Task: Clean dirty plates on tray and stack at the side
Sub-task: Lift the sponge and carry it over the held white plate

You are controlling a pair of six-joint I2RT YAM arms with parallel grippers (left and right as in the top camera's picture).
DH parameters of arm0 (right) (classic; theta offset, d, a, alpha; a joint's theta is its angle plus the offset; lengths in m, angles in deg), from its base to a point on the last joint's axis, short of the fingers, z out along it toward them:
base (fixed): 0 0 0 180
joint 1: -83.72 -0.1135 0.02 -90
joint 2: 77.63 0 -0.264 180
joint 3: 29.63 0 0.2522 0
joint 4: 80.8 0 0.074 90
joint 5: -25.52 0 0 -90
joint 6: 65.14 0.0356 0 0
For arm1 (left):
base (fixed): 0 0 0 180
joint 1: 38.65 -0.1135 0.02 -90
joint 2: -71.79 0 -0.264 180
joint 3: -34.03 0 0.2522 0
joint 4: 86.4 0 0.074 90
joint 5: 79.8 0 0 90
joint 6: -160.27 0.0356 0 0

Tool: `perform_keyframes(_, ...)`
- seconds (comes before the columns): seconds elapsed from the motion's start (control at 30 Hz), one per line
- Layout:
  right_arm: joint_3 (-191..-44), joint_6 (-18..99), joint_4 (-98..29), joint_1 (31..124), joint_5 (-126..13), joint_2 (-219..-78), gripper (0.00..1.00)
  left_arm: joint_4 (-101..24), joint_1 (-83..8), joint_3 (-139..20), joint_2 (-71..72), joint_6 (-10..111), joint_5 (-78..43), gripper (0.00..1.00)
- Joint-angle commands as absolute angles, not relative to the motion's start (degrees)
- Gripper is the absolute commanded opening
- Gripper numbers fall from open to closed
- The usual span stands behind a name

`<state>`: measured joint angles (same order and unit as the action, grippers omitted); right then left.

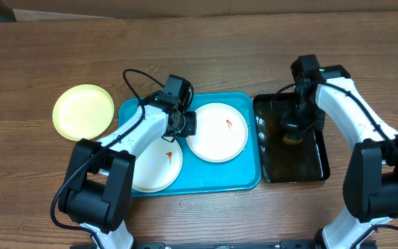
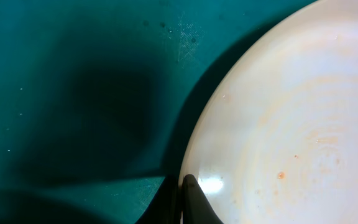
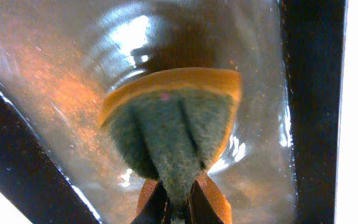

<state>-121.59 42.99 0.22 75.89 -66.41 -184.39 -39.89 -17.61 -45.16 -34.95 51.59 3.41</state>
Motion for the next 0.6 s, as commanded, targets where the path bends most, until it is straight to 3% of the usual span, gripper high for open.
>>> perform_keyframes(0.0, -121.46, 47.25, 1.18, 75.10, -69.69, -182.86, 0.04, -39.93, -17.20, -44.70, -33.86, 51.44, 4.26, 0.04)
perform_keyframes(0.23, -122.40, 44.52, 1.75, 74.84, -66.74, -182.84, 0.04, -39.91, -17.18, -44.70, -33.86, 51.44, 4.24, 0.04)
perform_keyframes(0.57, -137.81, 42.42, 10.80, 70.62, -64.73, -182.84, 0.04, -40.00, -17.20, -44.70, -33.86, 51.42, 4.24, 0.04)
